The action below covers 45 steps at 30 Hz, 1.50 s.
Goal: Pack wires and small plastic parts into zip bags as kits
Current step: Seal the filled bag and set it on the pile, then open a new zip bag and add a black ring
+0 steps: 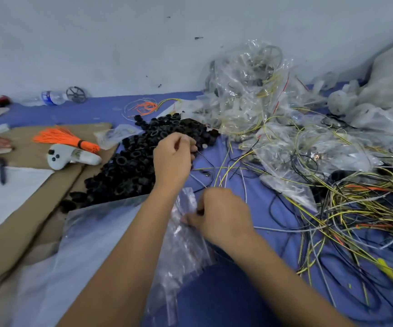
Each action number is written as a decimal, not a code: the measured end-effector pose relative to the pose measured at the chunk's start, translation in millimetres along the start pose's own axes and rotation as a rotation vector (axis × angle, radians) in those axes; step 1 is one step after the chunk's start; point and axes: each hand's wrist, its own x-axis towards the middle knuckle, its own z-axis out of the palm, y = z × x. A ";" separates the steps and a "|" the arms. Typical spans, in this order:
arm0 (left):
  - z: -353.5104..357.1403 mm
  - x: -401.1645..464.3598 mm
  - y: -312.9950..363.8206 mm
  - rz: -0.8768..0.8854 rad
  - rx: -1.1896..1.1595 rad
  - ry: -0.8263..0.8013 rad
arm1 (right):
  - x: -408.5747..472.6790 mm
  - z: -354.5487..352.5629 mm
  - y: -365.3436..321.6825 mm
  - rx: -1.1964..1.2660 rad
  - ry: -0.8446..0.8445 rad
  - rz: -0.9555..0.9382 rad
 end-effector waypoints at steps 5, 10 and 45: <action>-7.7 -13.9 -12.1 -0.039 0.123 -0.018 | 5.2 -7.1 9.6 0.276 -0.040 0.031; -0.7 -13.3 -10.3 0.050 0.322 -0.112 | 1.3 -13.4 24.1 0.171 -0.014 -0.002; 57.1 -65.5 -16.6 0.077 0.134 -0.173 | 1.2 -22.9 96.1 0.407 0.547 -0.094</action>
